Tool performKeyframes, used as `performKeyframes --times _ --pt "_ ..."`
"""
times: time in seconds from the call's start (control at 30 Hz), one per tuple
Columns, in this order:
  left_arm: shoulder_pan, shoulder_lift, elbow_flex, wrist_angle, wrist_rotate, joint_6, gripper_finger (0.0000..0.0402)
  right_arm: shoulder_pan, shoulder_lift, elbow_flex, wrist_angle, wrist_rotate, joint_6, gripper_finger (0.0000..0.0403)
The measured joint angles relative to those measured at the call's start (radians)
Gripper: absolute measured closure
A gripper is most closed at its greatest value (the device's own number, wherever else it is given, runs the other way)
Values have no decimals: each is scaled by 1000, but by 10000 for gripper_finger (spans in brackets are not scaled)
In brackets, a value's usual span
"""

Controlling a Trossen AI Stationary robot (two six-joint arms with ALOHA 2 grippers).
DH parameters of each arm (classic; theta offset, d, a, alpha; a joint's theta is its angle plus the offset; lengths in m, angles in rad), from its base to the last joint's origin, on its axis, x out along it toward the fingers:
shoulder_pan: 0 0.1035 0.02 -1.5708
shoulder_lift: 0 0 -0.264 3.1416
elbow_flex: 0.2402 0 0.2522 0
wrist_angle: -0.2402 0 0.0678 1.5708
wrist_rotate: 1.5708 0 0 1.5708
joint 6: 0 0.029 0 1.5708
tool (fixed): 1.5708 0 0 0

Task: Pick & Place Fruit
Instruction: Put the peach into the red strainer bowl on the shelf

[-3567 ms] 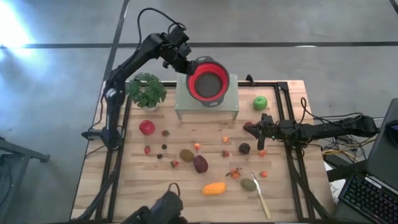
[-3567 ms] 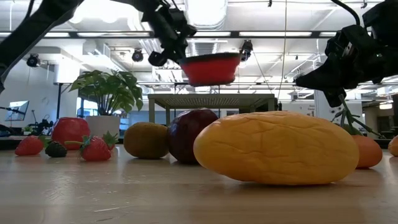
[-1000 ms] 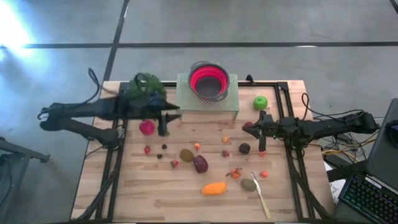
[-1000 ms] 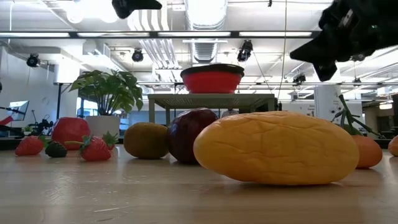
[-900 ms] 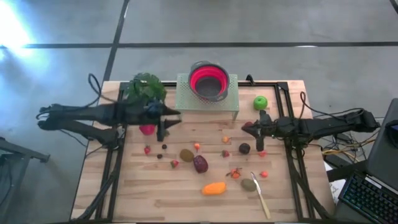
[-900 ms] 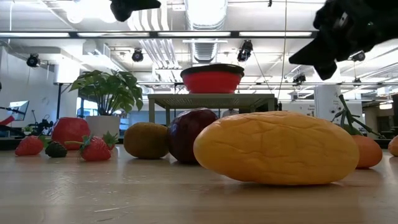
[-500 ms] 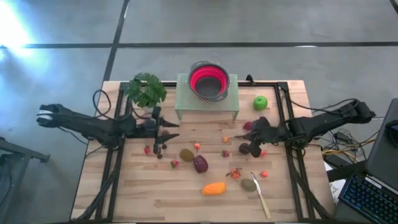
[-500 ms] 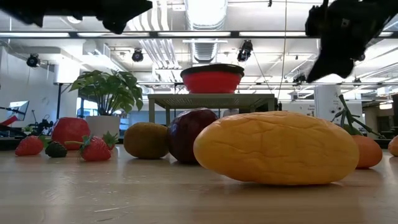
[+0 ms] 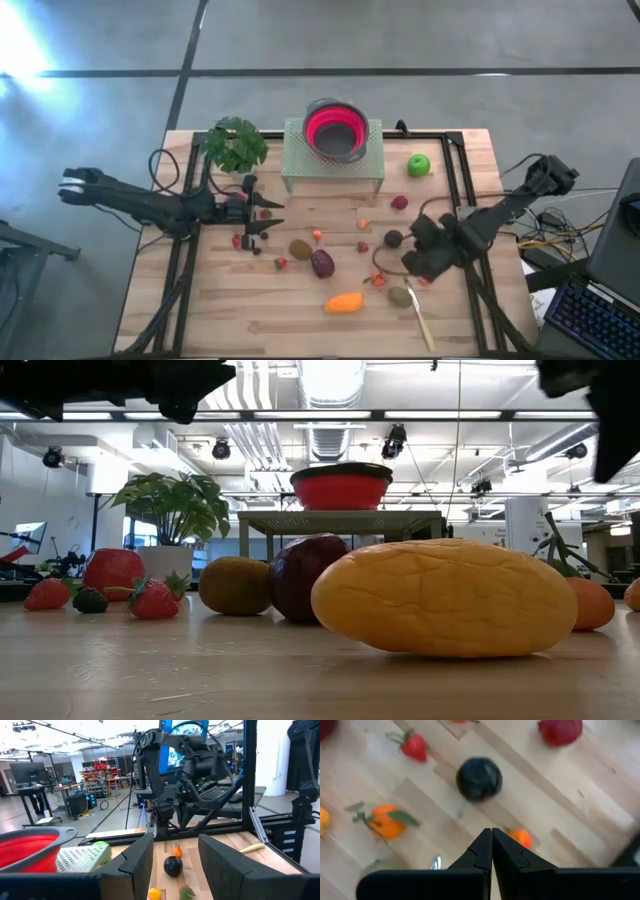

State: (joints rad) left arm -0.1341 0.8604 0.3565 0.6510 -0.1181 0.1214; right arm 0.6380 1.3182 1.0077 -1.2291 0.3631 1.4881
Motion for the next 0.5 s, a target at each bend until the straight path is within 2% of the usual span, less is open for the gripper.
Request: performKeyframes --times 0.2,0.33,0.5 --pt "0 1 0 1 65 -36 238 117 122 69 -131 -75 139 380" --pt "0 1 1 3 130 -54 240 152 135 46 -130 -116 225 346" --pt "0 1 1 2 175 -59 241 156 105 -16 -89 -118 249 292"
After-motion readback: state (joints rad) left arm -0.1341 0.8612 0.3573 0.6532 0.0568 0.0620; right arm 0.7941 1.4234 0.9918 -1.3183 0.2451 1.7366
